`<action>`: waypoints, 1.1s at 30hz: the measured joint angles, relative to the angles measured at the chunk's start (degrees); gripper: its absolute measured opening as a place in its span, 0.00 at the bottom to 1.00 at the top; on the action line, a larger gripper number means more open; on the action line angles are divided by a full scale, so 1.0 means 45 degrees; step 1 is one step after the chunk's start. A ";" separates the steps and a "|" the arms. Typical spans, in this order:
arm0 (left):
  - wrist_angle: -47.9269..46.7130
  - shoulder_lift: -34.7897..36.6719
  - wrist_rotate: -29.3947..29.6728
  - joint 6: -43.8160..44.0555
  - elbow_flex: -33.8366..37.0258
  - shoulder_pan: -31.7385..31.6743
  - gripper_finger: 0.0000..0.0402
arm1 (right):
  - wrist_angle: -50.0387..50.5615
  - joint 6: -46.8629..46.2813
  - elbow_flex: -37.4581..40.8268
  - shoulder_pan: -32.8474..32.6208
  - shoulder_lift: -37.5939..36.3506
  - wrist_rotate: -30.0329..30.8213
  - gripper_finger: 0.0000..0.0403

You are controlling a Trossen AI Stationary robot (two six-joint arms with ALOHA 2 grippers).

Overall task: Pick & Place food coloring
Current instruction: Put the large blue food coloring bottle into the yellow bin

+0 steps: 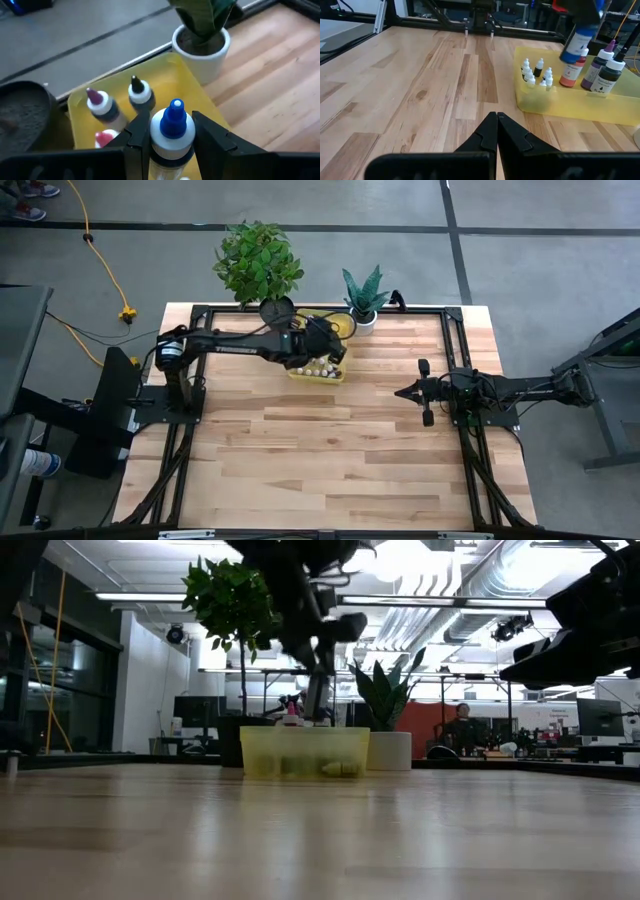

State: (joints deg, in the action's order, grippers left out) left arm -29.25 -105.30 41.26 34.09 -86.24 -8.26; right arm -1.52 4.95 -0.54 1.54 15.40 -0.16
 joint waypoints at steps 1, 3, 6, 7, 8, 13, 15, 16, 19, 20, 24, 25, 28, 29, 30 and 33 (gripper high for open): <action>0.0301 0.0000 -0.0043 -0.0009 0.0147 -0.0047 0.24 | 0.0000 0.0000 0.0000 -0.0005 0.0000 -0.0004 0.00; 0.1395 -0.0137 0.0159 -0.0212 0.0373 -0.0049 0.24 | 0.0000 0.0003 0.0000 -0.0002 0.0000 0.0000 0.00; 0.1905 -0.0421 0.0292 -0.0599 0.0797 -0.0142 0.24 | -0.0002 0.0004 0.0000 -0.0005 0.0000 -0.0003 0.00; 0.2452 -0.0678 0.0329 -0.0708 0.0803 -0.0164 0.24 | 0.0000 0.0003 0.0000 -0.0003 0.0000 -0.0003 0.00; 0.2846 -0.0842 0.0265 -0.0820 0.0799 -0.0169 0.24 | 0.0000 0.0005 0.0000 0.0000 0.0005 -0.0004 0.00; 0.3356 -0.1501 0.0382 -0.0964 0.0773 -0.0188 0.24 | -0.0019 0.0000 0.0000 -0.0001 0.0009 0.0009 0.00; 0.3605 -0.1780 0.0285 -0.0950 0.0818 -0.0188 0.24 | -0.0010 0.0005 0.0000 -0.0002 0.0001 0.0000 0.00; 0.3794 -0.1883 0.0256 -0.0924 0.0811 -0.0184 0.24 | -0.0012 0.0005 0.0000 -0.0005 0.0007 0.0003 0.00; 0.4178 -0.2142 0.0333 -0.0899 0.0789 -0.0183 0.24 | -0.0015 0.0001 0.0000 -0.0004 0.0000 0.0000 0.00; 0.4306 -0.2264 0.0335 -0.0894 0.0785 -0.0183 0.24 | -0.0019 0.0005 0.0000 0.0000 0.0000 0.0000 0.00; 0.4518 -0.2530 0.0288 -0.0860 0.0789 -0.0183 0.24 | -0.0011 0.0002 0.0000 0.0000 -0.0005 0.0000 0.00; 0.4483 -0.2531 0.0284 -0.0855 0.0789 -0.0183 0.24 | -0.0010 0.0002 0.0000 -0.0005 -0.0005 0.0000 0.00; 0.4585 -0.2633 0.0417 -0.0697 0.0783 -0.0183 0.25 | -0.0010 0.0005 0.0000 0.0000 -0.0005 0.0000 0.00; 0.4573 -0.2667 0.0422 -0.0601 0.0780 -0.0185 0.26 | -0.0010 0.0000 0.0000 0.0000 -0.0005 0.0000 0.00; 0.4480 -0.2676 0.0376 -0.0548 0.0789 -0.0235 0.28 | -0.0010 0.0005 0.0000 -0.0004 -0.0005 0.0000 0.00; 0.4585 -0.2671 0.0166 -0.0525 0.0781 -0.0251 0.35 | -0.0010 0.0003 0.0000 -0.0005 -0.0005 0.0000 0.00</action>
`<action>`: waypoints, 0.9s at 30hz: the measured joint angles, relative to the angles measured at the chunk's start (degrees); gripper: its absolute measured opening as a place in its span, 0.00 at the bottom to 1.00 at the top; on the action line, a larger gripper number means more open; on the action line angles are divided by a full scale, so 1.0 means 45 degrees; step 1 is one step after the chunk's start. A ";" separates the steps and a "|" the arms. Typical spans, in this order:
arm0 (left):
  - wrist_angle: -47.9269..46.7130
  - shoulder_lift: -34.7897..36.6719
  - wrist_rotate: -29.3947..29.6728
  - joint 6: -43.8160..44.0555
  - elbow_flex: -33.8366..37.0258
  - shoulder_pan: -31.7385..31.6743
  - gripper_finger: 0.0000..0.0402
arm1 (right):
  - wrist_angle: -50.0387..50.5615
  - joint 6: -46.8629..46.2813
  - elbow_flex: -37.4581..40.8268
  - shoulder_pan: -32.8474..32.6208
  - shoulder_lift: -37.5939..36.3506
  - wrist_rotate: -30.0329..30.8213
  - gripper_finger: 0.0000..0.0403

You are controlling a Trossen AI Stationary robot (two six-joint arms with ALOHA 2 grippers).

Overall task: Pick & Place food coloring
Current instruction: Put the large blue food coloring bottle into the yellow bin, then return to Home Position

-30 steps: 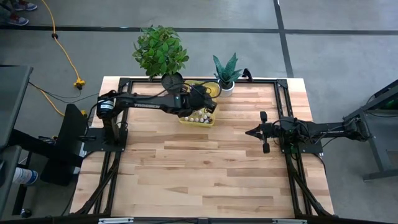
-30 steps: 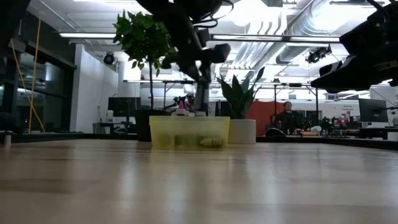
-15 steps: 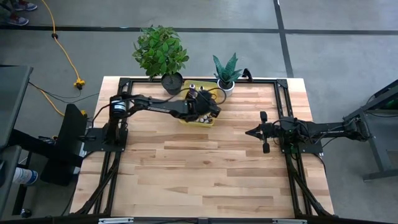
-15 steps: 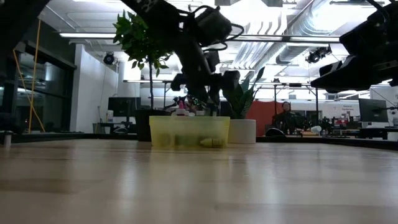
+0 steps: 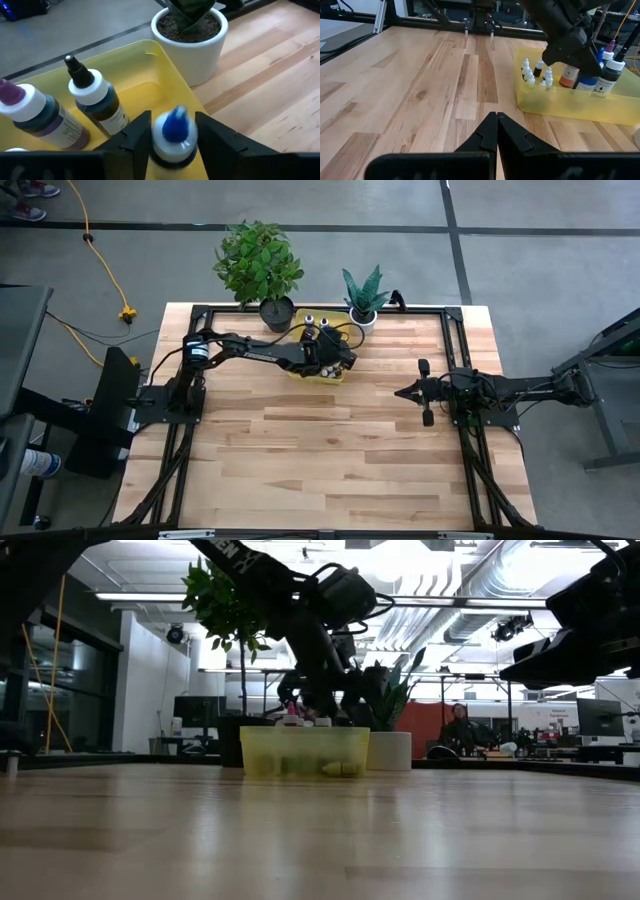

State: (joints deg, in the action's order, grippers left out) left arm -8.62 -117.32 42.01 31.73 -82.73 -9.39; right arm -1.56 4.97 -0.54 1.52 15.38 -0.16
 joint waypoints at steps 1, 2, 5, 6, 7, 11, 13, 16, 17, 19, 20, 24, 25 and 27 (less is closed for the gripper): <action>-0.0003 0.0000 -0.0024 0.0000 -0.0002 -0.0005 0.37 | 0.0000 0.0000 0.0000 0.0001 0.0000 0.0000 0.00; -0.0023 0.0000 -0.0028 0.0001 -0.0002 -0.0005 0.38 | 0.0000 0.0000 0.0000 0.0005 0.0000 0.0000 0.00; -0.0019 0.0000 -0.0033 0.0000 -0.0002 -0.0005 0.41 | 0.0000 -0.0003 0.0000 0.0002 0.0000 0.0000 0.00; -0.0024 0.0000 -0.0036 -0.0001 -0.0002 -0.0005 0.41 | 0.0000 0.0001 0.0000 0.0000 0.0000 0.0000 0.00; -0.0029 0.0000 -0.0036 -0.0014 -0.0002 -0.0005 0.41 | 0.0000 0.0000 0.0000 0.0001 0.0000 0.0000 0.00; -0.0024 0.0026 -0.0064 -0.0540 -0.0002 -0.0005 0.42 | 0.0003 0.0001 0.0000 0.0005 0.0000 0.0000 0.00; -0.0040 0.0169 -0.0056 -0.1005 -0.0002 -0.0005 0.42 | 0.0005 -0.0003 0.0000 0.0001 0.0000 0.0000 0.00; -0.0153 0.0388 0.0027 -0.1735 -0.0159 -0.0005 0.42 | 0.0005 0.0000 0.0000 0.0004 0.0000 0.0000 0.00; -0.0257 0.0466 0.0085 -0.1917 -0.0191 -0.0005 0.42 | 0.0005 -0.0001 0.0000 0.0003 0.0000 0.0000 0.00; -0.0228 0.0677 0.0085 -0.2057 -0.0255 -0.0005 0.42 | 0.0005 -0.0004 0.0000 0.0004 0.0000 -0.0001 0.00; -0.0286 0.0834 0.0074 -0.2091 -0.0254 -0.0005 0.42 | 0.0005 0.0001 0.0000 0.0002 0.0000 0.0000 0.00; -0.0223 0.1619 -0.0289 -0.2311 -0.0254 0.0000 0.42 | 0.0010 -0.0003 0.0000 0.0005 0.0000 -0.0005 0.00; -0.0213 0.1831 -0.0393 -0.2518 -0.0254 0.0005 0.42 | 0.0010 -0.0004 0.0000 0.0005 0.0000 -0.0005 0.00; -0.0119 0.2288 -0.0547 -0.2881 -0.0259 0.0010 0.42 | 0.0010 -0.0003 0.0000 0.0001 -0.0005 -0.0005 0.00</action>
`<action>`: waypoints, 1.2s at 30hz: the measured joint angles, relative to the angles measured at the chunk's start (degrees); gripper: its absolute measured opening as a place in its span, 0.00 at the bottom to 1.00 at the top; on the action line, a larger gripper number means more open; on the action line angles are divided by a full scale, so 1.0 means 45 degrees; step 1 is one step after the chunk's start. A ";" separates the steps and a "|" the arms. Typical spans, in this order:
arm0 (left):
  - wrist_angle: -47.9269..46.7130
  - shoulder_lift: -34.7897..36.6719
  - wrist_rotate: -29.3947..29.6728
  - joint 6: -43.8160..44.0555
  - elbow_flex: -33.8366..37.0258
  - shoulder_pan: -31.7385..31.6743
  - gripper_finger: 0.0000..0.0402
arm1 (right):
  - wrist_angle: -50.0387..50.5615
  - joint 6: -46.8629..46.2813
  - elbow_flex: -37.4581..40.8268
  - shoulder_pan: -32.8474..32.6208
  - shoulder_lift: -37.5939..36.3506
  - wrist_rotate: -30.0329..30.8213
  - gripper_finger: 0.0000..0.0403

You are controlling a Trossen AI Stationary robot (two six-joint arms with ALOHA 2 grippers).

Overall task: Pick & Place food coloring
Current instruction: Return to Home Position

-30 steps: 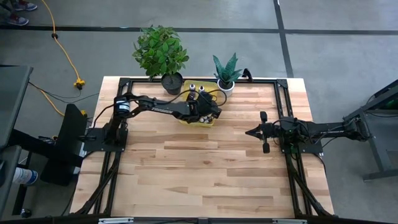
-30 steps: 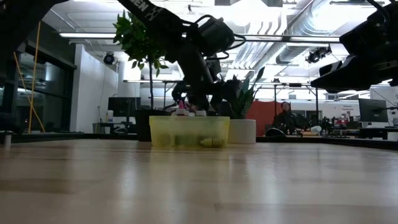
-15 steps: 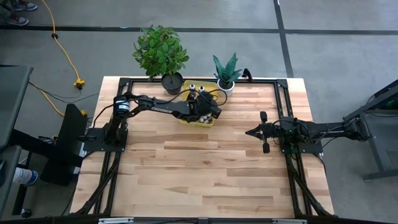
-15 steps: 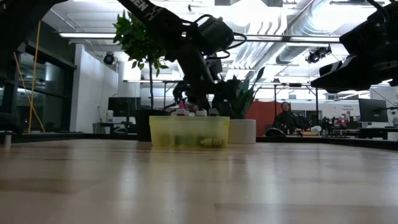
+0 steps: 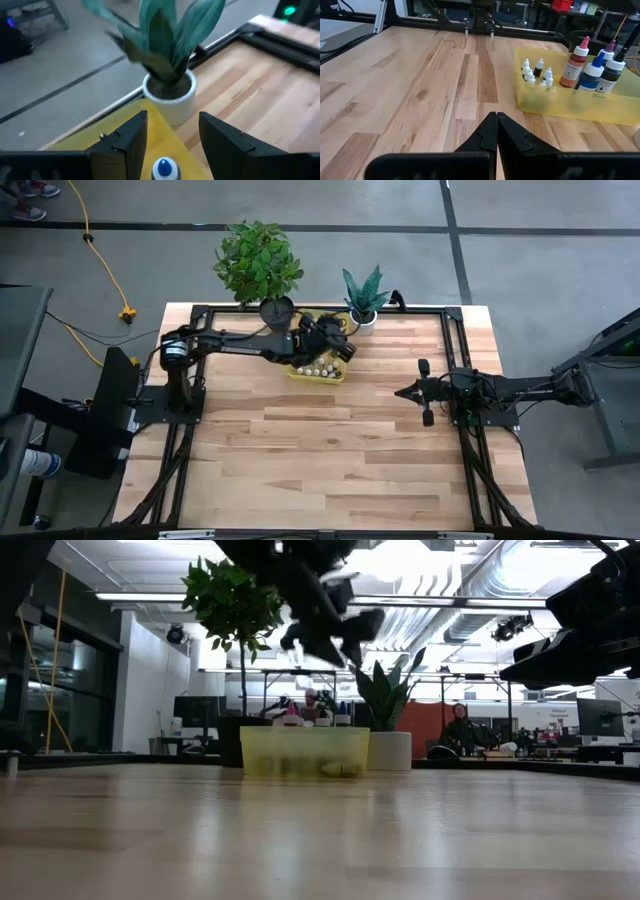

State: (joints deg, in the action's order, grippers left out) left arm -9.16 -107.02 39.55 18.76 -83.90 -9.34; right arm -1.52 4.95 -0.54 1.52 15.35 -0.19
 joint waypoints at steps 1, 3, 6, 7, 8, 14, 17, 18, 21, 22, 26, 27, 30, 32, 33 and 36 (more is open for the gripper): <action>-0.0061 0.0243 -0.0152 -0.0151 0.0000 0.0000 0.42 | 0.0000 0.0004 0.0000 0.0001 0.0005 0.0000 0.00; -0.0028 0.0749 -0.0652 -0.0479 0.0005 0.0087 0.42 | 0.0000 0.0001 0.0000 0.0004 0.0002 0.0000 0.00; 0.0159 0.1669 -0.1708 -0.1302 0.0241 0.0263 0.42 | 0.0000 0.0004 0.0000 0.0004 0.0000 0.0000 0.00; 0.0526 0.1971 -0.2067 -0.1637 0.0438 0.0395 0.42 | 0.0000 0.0004 0.0000 0.0004 0.0005 0.0000 0.00; 0.0872 0.2326 -0.2505 -0.1966 0.0734 0.0518 0.42 | 0.0000 0.0004 0.0000 0.0000 0.0005 0.0000 0.00; 0.3187 0.4634 -0.4560 -0.2886 0.3704 0.1358 0.42 | -0.0010 0.0001 0.0000 0.0002 0.0016 0.0000 0.00; 0.4290 0.5790 -0.5231 -0.2905 0.5319 0.1637 0.39 | -0.0019 0.0004 0.0000 0.0004 0.0024 0.0002 0.00; 0.4561 0.6176 -0.5389 -0.2962 0.5839 0.1736 0.36 | -0.0019 0.0001 0.0000 0.0002 0.0019 0.0005 0.00; 0.5138 0.7392 -0.5698 -0.3100 0.7388 0.1872 0.26 | -0.0024 0.0004 0.0000 -0.0001 0.0010 0.0005 0.00; 0.5132 0.7804 -0.5726 -0.3104 0.7816 0.1875 0.21 | -0.0024 0.0003 0.0000 0.0003 0.0010 0.0004 0.00; 0.5101 0.9588 -0.5733 -0.3003 0.9304 0.1855 0.03 | -0.0029 0.0004 0.0000 0.0003 0.0010 0.0005 0.00; 0.5116 0.9981 -0.5767 -0.3004 0.9506 0.1859 0.02 | -0.0029 0.0001 0.0000 0.0000 0.0010 0.0005 0.00; 0.5177 1.1067 -0.5806 -0.3261 1.0100 0.1849 0.03 | -0.0029 0.0004 0.0000 0.0004 0.0010 0.0005 0.00; 0.5142 1.1821 -0.6074 -0.3591 1.0624 0.1836 0.01 | -0.0029 0.0004 0.0000 0.0003 0.0010 0.0005 0.00; 0.5152 1.2228 -0.6212 -0.3722 1.0908 0.1831 0.01 | -0.0029 0.0002 0.0000 0.0002 0.0010 0.0005 0.00; 0.5527 1.3542 -0.6386 -0.3783 1.2066 0.1841 0.01 | -0.0029 -0.0001 0.0000 -0.0001 0.0010 0.0005 0.00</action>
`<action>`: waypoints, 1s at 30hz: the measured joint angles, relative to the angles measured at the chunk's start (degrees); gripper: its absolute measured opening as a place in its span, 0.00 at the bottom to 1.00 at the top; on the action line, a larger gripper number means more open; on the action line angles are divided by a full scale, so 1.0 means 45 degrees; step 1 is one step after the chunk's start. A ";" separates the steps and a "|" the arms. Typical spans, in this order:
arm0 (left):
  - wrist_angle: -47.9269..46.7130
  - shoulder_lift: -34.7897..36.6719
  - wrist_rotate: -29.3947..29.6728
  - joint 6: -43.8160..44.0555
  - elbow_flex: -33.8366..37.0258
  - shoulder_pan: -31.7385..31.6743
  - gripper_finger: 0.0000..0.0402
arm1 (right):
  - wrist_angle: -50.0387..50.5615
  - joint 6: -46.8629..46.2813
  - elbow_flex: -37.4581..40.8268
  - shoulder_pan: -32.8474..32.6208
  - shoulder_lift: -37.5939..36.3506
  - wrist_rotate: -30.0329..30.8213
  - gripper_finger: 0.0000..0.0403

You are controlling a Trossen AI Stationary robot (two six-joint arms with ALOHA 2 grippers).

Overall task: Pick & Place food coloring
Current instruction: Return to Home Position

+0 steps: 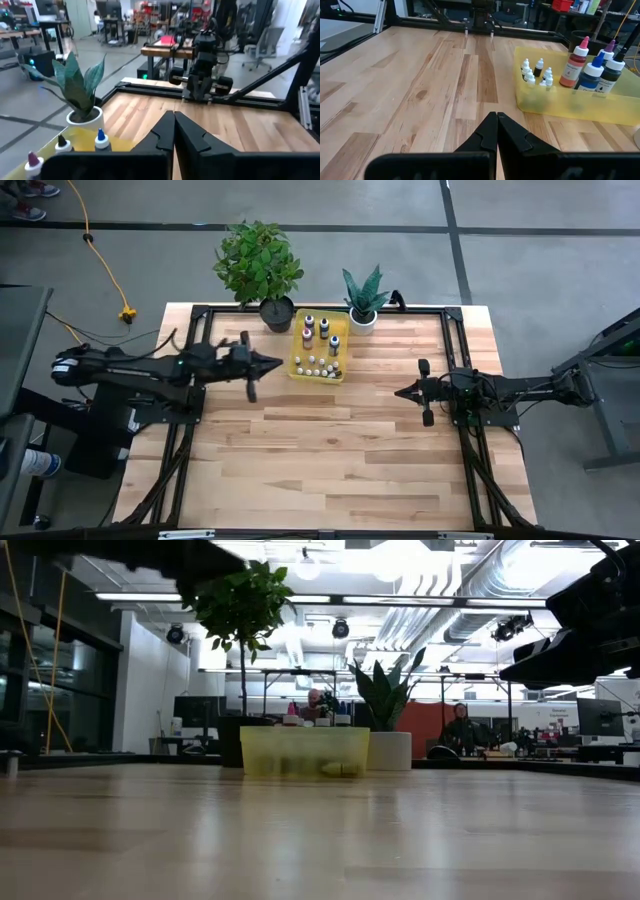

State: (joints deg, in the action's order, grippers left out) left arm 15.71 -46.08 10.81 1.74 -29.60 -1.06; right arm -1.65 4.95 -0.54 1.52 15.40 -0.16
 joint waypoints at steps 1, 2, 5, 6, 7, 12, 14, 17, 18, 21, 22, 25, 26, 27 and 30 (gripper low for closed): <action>0.0228 0.0428 -0.0005 0.0010 0.0451 0.0000 0.00 | 0.0000 0.0002 0.0000 0.0005 0.0000 0.0000 0.00; 0.0456 0.0880 -0.0048 0.0066 0.0934 -0.0004 0.00 | 0.0000 0.0005 0.0000 0.0005 0.0000 0.0000 0.00; 0.1206 0.2148 -0.0327 0.0565 0.2190 -0.0005 0.00 | 0.0000 0.0000 0.0000 0.0004 0.0000 0.0000 0.00; 0.1309 0.2592 -0.0448 0.0666 0.2543 -0.0005 0.00 | 0.0000 0.0001 0.0000 0.0005 0.0000 0.0000 0.00; 0.1322 0.3055 -0.0649 0.0673 0.2863 -0.0005 0.00 | 0.0000 0.0005 0.0000 0.0005 0.0000 -0.0002 0.00; 0.1784 0.4958 -0.1551 0.0307 0.4174 -0.0005 0.00 | 0.0000 0.0002 0.0000 0.0002 0.0000 0.0000 0.00; 0.1788 0.5694 -0.1625 0.0286 0.4584 -0.0005 0.00 | 0.0000 0.0005 0.0000 0.0003 0.0000 0.0000 0.00; 0.1764 0.6528 -0.1858 0.0295 0.4989 -0.0005 0.00 | 0.0000 0.0005 0.0000 0.0005 0.0000 -0.0003 0.00; 0.1814 0.6742 -0.1896 0.0306 0.5096 -0.0005 0.00 | 0.0000 0.0003 0.0000 0.0002 0.0000 0.0000 0.00; 0.1780 0.7316 -0.1899 0.0330 0.5362 -0.0005 0.00 | 0.0000 0.0003 0.0000 0.0000 0.0000 0.0000 0.00; 0.1813 0.7483 -0.1932 0.0335 0.5434 -0.0005 0.00 | 0.0000 0.0001 0.0000 0.0004 0.0000 0.0000 0.00; 0.1846 0.7944 -0.2012 0.0345 0.5628 -0.0005 0.00 | 0.0000 0.0004 0.0000 0.0000 0.0000 0.0000 0.00; 0.1827 0.8083 -0.2059 0.0350 0.5683 -0.0005 0.00 | 0.0000 0.0005 0.0000 0.0000 0.0000 0.0000 0.00; 0.1825 0.8188 -0.2156 0.0358 0.5723 -0.0006 0.00 | 0.0000 0.0005 0.0000 0.0002 0.0000 0.0000 0.00; 0.1844 0.8371 -0.2435 0.0515 0.5833 -0.0005 0.00 | 0.0000 0.0004 0.0000 0.0000 0.0000 0.0000 0.00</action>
State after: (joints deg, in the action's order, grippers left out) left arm 24.01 -8.41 -0.15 4.05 -3.35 -1.08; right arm -1.65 4.97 -0.54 1.52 15.40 -0.16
